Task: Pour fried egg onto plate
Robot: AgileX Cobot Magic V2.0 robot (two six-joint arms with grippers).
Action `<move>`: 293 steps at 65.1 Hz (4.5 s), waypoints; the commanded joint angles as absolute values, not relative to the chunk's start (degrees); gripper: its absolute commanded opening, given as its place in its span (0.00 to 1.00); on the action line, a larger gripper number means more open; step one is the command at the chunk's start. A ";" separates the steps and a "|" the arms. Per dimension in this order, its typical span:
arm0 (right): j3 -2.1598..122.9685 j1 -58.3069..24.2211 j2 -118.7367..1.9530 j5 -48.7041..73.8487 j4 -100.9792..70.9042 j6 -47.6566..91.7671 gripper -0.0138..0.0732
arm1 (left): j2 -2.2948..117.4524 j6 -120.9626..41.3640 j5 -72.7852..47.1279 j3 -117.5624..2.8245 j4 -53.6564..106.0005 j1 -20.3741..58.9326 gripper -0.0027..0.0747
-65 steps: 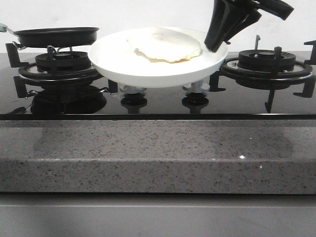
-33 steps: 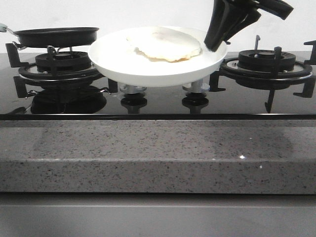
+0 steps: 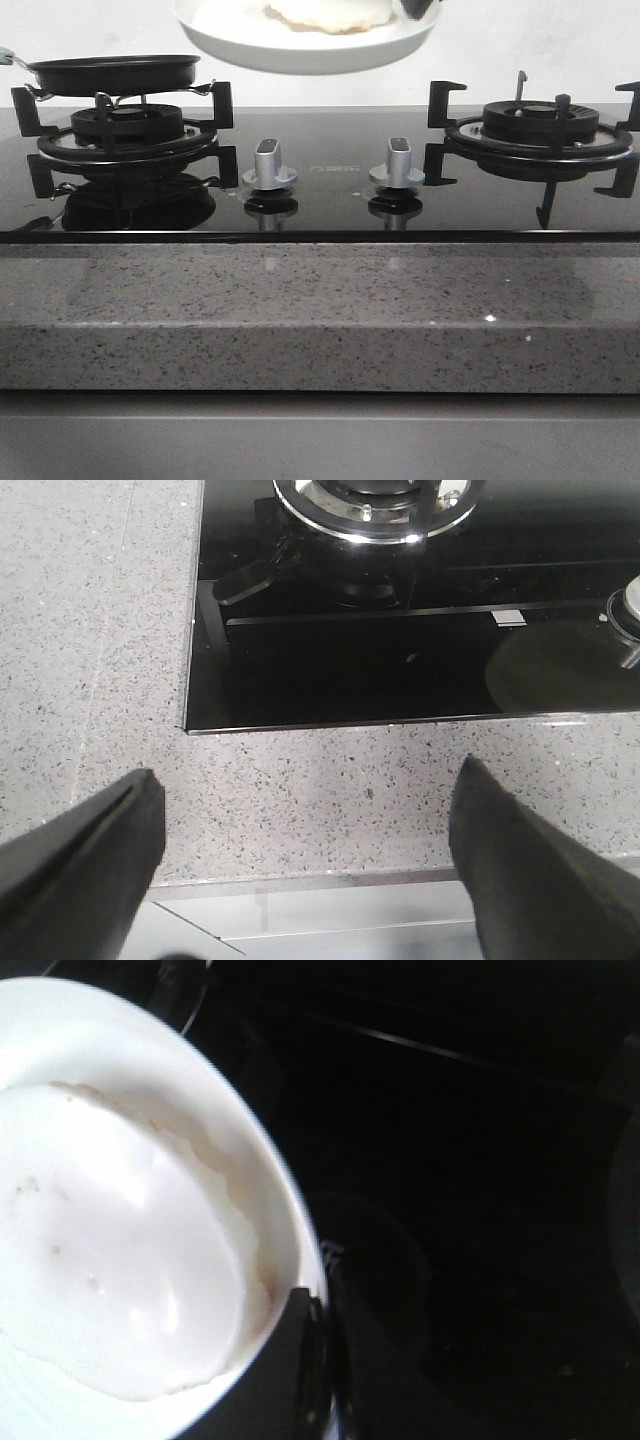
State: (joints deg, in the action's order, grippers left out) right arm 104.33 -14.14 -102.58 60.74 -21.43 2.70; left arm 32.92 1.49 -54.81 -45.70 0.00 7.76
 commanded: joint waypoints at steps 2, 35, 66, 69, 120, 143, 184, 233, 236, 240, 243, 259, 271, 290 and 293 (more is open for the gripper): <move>111.36 -12.22 -104.17 60.76 -22.70 -1.40 0.08 | 33.17 2.13 -51.04 -47.17 0.00 8.24 0.76; 120.56 -9.87 -117.55 65.91 -20.13 -12.36 0.09 | 33.17 2.13 -51.04 -47.17 0.00 8.24 0.76; 125.71 -9.87 -117.12 69.13 -20.33 -13.50 0.54 | 33.17 2.13 -51.04 -47.17 0.00 8.24 0.76; 126.30 -9.87 -116.12 70.07 -20.62 -12.76 0.54 | 33.17 2.13 -51.04 -47.17 0.00 8.24 0.76; 77.86 -12.52 -66.97 52.35 -15.82 2.61 0.54 | 33.17 2.13 -51.04 -47.17 0.00 8.24 0.76; 52.95 -12.52 -44.29 50.02 -12.50 2.84 0.54 | 33.17 2.13 -51.04 -47.17 0.00 8.24 0.76; 42.11 -12.52 -34.02 48.32 -9.66 2.84 0.28 | 33.17 2.13 -50.94 -47.17 1.01 8.24 0.76; 42.11 -12.52 -34.02 49.19 -9.61 2.84 0.08 | 33.17 2.13 -51.05 -47.17 4.80 8.24 0.29; 42.11 -12.52 -34.02 49.19 -9.61 2.84 0.08 | 33.17 2.13 -51.05 -47.17 4.80 8.24 0.19; 42.11 -12.52 -34.02 49.19 -9.61 2.84 0.08 | 33.17 2.13 -51.05 -47.17 4.80 8.24 0.09; 42.11 -12.52 -34.02 49.19 -9.61 2.84 0.08 | 33.17 2.13 -51.05 -47.17 4.80 8.24 0.02; 42.11 -12.52 -34.02 49.19 -9.61 2.84 0.08 | 33.17 2.13 -51.05 -47.17 4.80 8.24 0.01; 42.11 -12.52 -34.02 49.19 -9.61 2.84 0.08 | 31.20 1.93 -46.54 -45.38 0.97 7.68 0.01; 42.11 -12.52 -34.02 49.19 -9.61 2.84 0.08 | 13.70 1.93 -19.34 -24.31 3.03 0.86 0.01; 42.11 -12.52 -34.02 49.19 -9.61 2.84 0.08 | 10.73 1.93 -15.65 -20.29 5.58 0.36 0.01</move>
